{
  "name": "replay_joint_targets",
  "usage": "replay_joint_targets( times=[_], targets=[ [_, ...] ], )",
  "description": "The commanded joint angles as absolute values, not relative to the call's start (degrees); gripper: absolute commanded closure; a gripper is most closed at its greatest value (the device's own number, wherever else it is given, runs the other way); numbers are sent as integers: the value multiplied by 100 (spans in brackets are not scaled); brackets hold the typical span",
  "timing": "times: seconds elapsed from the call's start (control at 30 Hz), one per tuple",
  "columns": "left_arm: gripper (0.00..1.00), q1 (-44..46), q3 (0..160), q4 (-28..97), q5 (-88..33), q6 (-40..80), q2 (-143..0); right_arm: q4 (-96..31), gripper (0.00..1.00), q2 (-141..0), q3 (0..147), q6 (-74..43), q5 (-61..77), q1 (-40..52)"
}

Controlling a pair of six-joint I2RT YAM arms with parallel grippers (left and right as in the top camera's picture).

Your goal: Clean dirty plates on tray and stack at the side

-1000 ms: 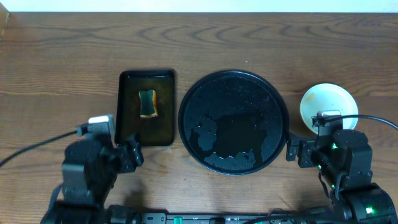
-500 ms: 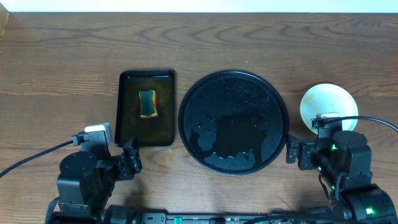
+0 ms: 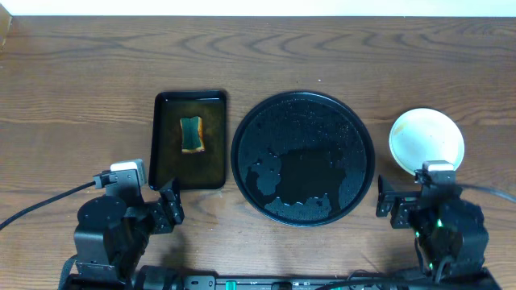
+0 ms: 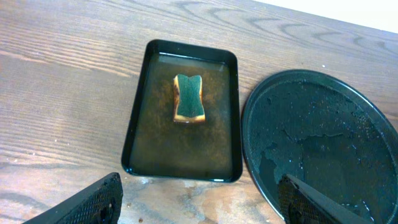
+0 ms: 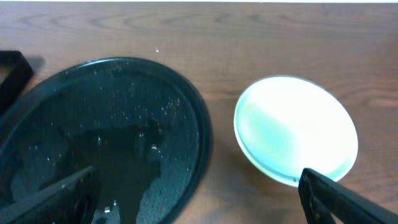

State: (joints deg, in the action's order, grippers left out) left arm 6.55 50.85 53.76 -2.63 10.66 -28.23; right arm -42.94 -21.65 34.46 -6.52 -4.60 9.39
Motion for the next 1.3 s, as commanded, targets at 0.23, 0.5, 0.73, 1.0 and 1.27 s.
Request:
replay_joint_targets(
  times=[0.23,0.5,0.73,1.0,1.27],
  targets=[
    [20,657,5035,5391,-250,1017,-2803,-578,1,-211,915,-676,-102,392],
    [20,657,5035,5389,-250,1017,-2803,-484,1,-32,36,-510,10,259],
    [20,657,5035,5389,-250,1017,-2803,-429,1,-43,30,-508,5,259],
    [20,657,5035,5389,-250,1017,-2803,-429,1,-43,30,-508,5,259],
    [20,657,5035,5389,-250,1017,-2803,-429,1,-43,30,-508,5,259]
  ],
)
